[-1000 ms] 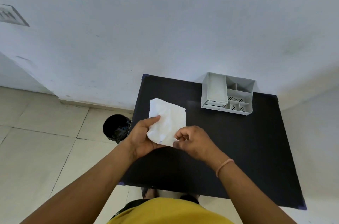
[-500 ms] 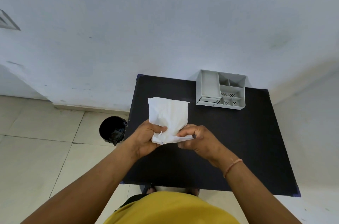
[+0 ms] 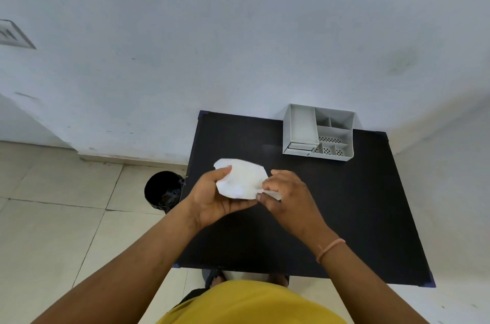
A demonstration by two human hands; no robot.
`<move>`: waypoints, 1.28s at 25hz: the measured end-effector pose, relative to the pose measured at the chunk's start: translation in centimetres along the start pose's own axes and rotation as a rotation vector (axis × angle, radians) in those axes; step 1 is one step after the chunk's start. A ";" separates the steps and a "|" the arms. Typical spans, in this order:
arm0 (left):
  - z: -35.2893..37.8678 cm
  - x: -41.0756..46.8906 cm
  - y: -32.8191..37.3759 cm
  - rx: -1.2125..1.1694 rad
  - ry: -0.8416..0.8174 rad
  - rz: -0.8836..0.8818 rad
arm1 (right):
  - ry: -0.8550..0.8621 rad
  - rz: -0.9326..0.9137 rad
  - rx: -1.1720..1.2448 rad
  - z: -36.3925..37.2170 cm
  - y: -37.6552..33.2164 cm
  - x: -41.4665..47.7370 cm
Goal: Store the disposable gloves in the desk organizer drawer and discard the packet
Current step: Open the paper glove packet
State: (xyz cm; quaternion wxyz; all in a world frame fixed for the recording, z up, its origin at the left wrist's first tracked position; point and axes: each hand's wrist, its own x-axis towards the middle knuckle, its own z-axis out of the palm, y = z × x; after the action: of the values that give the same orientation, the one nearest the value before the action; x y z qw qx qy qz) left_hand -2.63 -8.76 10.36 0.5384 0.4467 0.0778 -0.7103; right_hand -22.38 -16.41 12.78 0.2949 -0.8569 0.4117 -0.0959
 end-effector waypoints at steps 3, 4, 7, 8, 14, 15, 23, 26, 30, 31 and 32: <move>-0.2 0.2 -0.7 0.026 0.067 -0.003 | 0.121 0.172 0.295 -0.4 0.4 0.3; 0.1 -0.1 -1.1 0.092 0.128 0.044 | 0.130 0.253 0.384 -0.5 0.6 0.4; 1.2 -1.2 -2.4 0.469 0.256 0.296 | 0.094 0.433 0.552 -0.5 0.9 0.0; 1.7 -1.5 -2.7 0.610 0.241 0.399 | 0.082 0.457 0.580 -0.3 1.0 -0.1; 4.9 -0.9 -2.0 1.114 0.101 0.548 | 0.003 0.499 0.562 0.3 0.5 -0.9; 5.0 -0.9 -1.2 1.113 0.029 0.496 | -0.013 0.495 0.584 0.1 0.4 -1.0; 3.3 -1.3 3.1 1.100 -0.247 0.438 | -0.125 0.620 0.748 -1.2 0.4 -1.5; 2.9 -1.4 3.4 1.066 -0.286 0.437 | -0.107 0.578 0.829 -1.8 0.2 -2.0; 2.9 -1.5 4.0 1.101 -0.330 0.425 | 0.155 0.199 0.338 -2.0 -0.3 -1.3; 2.9 -1.6 4.2 1.112 -0.337 0.425 | 0.154 0.090 0.265 -1.9 -0.8 -0.9; 2.8 -1.7 4.4 1.125 -0.344 0.426 | 0.138 0.001 0.223 -1.8 -1.4 -0.5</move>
State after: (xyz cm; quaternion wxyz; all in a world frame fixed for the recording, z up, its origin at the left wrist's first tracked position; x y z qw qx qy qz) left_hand -0.45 -11.06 14.87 0.3553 0.5467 -0.4866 -0.5814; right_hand -22.52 -16.09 15.05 0.3591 -0.8100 0.4183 -0.1997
